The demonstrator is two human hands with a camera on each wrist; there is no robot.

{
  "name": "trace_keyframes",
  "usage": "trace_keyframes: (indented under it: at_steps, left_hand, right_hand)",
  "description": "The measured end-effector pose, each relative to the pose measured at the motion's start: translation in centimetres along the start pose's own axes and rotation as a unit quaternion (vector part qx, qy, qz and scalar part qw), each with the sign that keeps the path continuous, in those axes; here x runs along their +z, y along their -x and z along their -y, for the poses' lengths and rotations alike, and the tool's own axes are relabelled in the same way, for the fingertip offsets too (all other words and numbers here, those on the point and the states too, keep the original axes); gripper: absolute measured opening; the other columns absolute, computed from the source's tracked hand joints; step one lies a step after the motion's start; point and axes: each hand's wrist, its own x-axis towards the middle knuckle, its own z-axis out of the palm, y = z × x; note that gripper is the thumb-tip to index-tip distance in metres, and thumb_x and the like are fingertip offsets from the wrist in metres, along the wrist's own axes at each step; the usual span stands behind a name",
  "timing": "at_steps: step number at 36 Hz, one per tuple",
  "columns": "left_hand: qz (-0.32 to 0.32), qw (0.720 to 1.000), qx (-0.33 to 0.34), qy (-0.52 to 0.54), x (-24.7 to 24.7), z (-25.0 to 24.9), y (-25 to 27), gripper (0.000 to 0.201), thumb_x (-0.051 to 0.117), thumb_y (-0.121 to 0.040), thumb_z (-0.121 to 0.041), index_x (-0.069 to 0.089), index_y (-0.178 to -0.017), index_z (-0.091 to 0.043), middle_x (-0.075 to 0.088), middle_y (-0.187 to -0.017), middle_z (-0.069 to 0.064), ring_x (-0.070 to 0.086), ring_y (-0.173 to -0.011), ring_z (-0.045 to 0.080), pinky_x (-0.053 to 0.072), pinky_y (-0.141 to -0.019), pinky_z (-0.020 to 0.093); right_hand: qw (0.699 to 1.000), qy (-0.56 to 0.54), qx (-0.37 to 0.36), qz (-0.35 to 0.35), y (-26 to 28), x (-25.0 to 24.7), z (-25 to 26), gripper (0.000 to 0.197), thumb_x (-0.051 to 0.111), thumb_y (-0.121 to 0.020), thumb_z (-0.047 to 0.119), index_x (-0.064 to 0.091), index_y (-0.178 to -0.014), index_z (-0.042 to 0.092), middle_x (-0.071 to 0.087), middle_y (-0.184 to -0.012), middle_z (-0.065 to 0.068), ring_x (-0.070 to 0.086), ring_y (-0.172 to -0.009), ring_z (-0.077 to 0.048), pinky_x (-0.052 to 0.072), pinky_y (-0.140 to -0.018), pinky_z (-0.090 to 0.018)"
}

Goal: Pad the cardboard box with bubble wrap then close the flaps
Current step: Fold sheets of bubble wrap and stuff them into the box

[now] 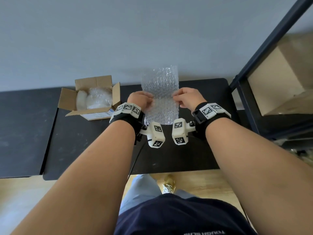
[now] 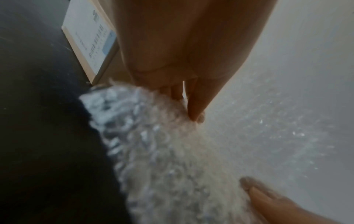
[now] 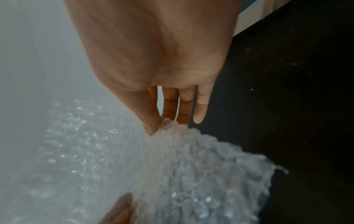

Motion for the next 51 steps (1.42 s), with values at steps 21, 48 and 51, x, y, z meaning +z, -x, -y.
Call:
trace_keyframes:
  at_steps: [21, 48, 51]
  left_hand:
    - [-0.054, 0.972, 0.082, -0.213, -1.7, 2.1, -1.4, 0.035, 0.053, -0.095, -0.017, 0.06, -0.129, -0.011, 0.057, -0.135, 0.001, 0.053, -0.125, 0.017, 0.045, -0.102, 0.029]
    - [0.02, 0.99, 0.07, -0.12, -2.1, -0.6, -0.1, 0.038, 0.063, -0.088, -0.012, 0.06, -0.126, -0.005, 0.061, -0.13, 0.016, 0.058, -0.119, 0.032, 0.046, -0.103, 0.043]
    - [0.023, 0.996, 0.065, -0.05, -2.1, -0.4, -1.2, 0.036, 0.064, -0.087, -0.011, 0.062, -0.123, -0.006, 0.066, -0.115, 0.013, 0.063, -0.094, 0.025, 0.051, -0.093, 0.039]
  right_hand:
    - [0.995, 0.08, -0.047, -0.031, 1.3, 0.5, 1.1, 0.047, 0.034, -0.08, -0.01, 0.068, -0.064, 0.018, 0.067, -0.085, 0.0, 0.052, -0.066, -0.016, 0.05, -0.065, -0.031]
    - [0.993, -0.053, 0.052, 0.088, 0.8, 0.6, 2.1, 0.06, 0.058, -0.086, 0.06, 0.054, -0.127, 0.016, 0.063, -0.116, -0.006, 0.064, -0.101, -0.02, 0.051, -0.093, -0.037]
    - [0.992, -0.073, 0.052, 0.09, 0.8, 0.9, 1.7, 0.038, 0.069, -0.088, 0.034, 0.057, -0.118, 0.013, 0.063, -0.113, -0.006, 0.064, -0.099, -0.02, 0.052, -0.094, -0.038]
